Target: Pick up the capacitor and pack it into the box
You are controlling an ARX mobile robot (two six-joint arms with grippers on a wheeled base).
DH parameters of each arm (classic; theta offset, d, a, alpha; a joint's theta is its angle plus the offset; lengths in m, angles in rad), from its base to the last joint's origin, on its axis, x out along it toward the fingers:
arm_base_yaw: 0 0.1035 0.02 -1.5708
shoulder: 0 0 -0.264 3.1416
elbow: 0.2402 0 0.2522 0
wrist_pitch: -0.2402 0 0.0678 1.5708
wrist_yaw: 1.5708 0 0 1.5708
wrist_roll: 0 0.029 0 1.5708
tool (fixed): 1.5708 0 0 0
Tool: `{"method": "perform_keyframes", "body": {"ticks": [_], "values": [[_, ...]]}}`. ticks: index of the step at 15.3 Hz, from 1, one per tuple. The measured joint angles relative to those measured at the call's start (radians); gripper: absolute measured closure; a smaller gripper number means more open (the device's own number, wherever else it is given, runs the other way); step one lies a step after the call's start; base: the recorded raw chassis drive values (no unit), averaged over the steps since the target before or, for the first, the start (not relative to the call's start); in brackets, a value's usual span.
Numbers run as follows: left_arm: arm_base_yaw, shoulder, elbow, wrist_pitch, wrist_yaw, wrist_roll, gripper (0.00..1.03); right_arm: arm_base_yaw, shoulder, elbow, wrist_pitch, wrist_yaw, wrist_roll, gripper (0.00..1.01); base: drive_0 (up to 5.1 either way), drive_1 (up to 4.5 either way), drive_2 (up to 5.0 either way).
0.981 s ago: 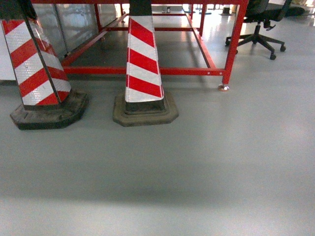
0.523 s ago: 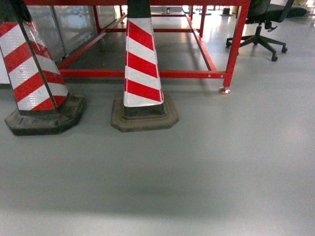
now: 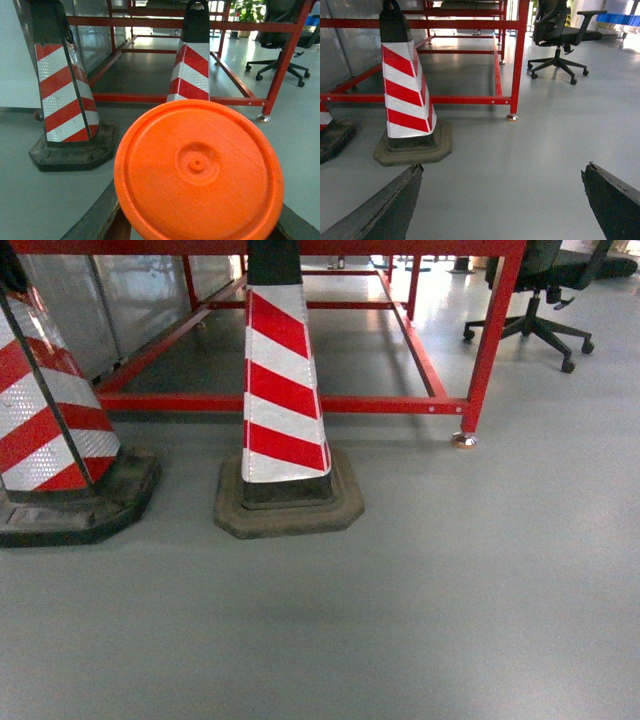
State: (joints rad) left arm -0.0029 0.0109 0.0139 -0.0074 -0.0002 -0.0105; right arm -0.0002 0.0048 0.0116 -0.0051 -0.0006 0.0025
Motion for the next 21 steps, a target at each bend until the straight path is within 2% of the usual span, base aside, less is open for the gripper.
{"method": "perform_keyframes", "body": {"ticks": [14, 21], "values": [[0.0, 0.0, 0.0, 0.0, 0.0, 0.0, 0.59, 0.0, 0.0, 0.0, 0.002, 0.0, 0.0, 0.03, 0.0, 4.09, -4.1], [0.0, 0.0, 0.0, 0.001, 0.0, 0.0, 0.59, 0.0, 0.0, 0.0, 0.0, 0.001, 0.0, 0.03, 0.0, 0.0, 0.0]]}}
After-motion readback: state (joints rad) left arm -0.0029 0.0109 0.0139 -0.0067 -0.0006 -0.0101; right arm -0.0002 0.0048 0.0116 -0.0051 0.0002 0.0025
